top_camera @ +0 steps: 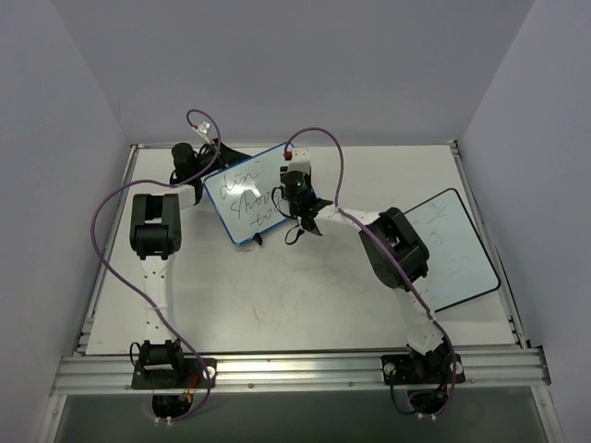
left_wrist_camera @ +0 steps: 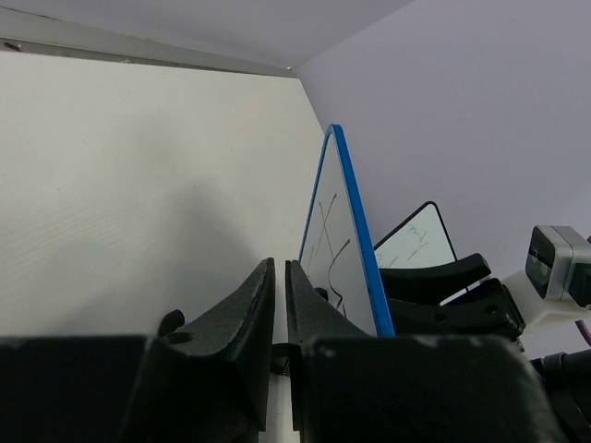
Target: Erase the whiteboard
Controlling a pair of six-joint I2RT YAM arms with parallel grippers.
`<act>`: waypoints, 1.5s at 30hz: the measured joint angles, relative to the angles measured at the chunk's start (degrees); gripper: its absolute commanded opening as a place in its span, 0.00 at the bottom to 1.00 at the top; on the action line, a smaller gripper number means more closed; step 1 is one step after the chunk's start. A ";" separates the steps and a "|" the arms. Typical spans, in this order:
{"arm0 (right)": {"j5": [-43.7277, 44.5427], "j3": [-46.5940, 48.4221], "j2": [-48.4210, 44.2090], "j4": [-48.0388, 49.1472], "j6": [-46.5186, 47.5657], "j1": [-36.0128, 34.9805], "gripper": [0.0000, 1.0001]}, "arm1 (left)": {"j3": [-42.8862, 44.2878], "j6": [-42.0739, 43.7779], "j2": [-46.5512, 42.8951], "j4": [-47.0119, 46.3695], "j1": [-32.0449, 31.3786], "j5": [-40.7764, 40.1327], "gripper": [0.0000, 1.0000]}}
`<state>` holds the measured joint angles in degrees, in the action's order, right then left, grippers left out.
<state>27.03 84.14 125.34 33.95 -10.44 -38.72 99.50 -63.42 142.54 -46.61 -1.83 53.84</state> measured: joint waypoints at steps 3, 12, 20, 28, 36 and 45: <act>0.04 0.00 0.00 0.13 0.13 -0.48 0.04 | 0.00 -0.02 0.00 -0.04 0.00 0.02 0.17; 1.33 0.15 0.02 0.42 1.33 -3.80 0.05 | 0.00 -0.02 0.00 -0.37 -0.02 0.04 0.17; 0.31 0.68 0.17 0.46 1.51 -8.17 0.05 | 0.00 0.02 0.00 -0.37 -0.02 0.11 0.17; -1.33 1.62 0.85 0.59 1.68 -9.14 0.05 | 0.00 0.63 0.00 -0.28 -0.04 0.22 0.16; -2.01 0.74 0.83 2.51 2.14 -8.07 0.05 | 0.00 1.09 0.00 -0.26 -0.07 0.24 0.14; -1.81 -3.56 -0.42 6.03 2.19 -4.22 0.05 | 0.00 1.09 0.00 -0.17 -0.09 0.44 0.13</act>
<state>25.21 80.58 124.92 39.99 -8.25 -42.94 99.50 -62.33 142.54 -46.78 -1.91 54.28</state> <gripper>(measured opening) 0.326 0.135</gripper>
